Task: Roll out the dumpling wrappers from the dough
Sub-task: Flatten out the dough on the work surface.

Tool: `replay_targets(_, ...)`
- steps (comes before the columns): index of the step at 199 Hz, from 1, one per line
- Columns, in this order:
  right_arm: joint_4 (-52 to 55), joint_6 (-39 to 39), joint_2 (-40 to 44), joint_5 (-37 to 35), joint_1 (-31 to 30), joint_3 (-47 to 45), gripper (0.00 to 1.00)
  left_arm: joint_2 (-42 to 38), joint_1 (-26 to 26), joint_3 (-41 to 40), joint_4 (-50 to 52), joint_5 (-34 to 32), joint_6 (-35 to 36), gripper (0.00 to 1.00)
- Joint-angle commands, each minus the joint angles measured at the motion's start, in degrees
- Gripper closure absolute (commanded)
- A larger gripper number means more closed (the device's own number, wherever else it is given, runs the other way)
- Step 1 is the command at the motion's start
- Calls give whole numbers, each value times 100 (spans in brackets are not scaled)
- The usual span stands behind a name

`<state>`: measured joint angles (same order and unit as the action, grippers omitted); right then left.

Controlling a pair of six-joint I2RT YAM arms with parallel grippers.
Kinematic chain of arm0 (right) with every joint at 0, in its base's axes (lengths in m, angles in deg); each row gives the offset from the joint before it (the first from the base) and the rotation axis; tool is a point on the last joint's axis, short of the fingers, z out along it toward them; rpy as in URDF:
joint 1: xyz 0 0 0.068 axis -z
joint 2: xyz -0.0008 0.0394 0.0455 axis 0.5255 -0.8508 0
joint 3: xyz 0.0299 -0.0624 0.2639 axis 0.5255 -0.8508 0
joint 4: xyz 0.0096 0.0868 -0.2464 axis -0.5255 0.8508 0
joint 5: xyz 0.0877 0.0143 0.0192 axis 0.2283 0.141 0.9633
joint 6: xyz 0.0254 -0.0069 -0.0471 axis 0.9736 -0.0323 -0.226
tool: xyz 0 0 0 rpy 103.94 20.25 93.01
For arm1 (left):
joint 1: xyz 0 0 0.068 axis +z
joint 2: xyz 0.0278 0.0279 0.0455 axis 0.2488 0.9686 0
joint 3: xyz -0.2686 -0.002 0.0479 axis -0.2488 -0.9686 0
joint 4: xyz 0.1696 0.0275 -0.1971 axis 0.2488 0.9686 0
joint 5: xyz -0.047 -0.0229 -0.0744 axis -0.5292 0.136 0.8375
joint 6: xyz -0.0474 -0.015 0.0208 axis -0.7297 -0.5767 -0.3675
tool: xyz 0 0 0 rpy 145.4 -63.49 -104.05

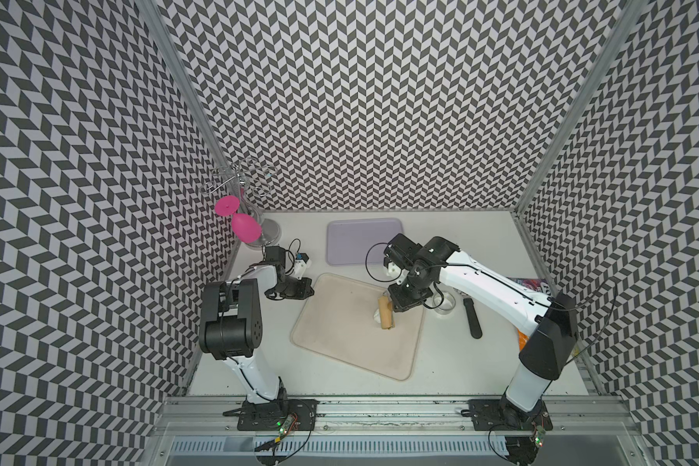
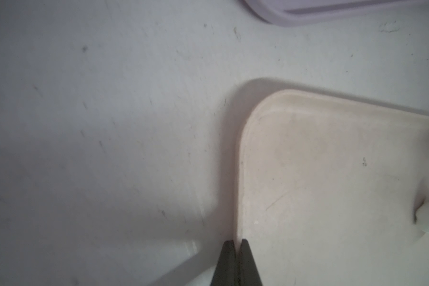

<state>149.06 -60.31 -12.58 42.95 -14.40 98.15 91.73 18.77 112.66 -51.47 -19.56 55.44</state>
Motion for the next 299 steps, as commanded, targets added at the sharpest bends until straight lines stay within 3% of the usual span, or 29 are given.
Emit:
replay_targets(1,-290,-77,-52,32,-47,-86,100,-24,-58,-108,226,3,-100,100)
replay_targets(94,-287,50,-452,-372,-21,-188,100,-23,-58,-95,243,19,-88,100)
replay_targets(299,-628,45,-1658,-439,313,-171,100,25,-58,-145,217,40,-67,100)
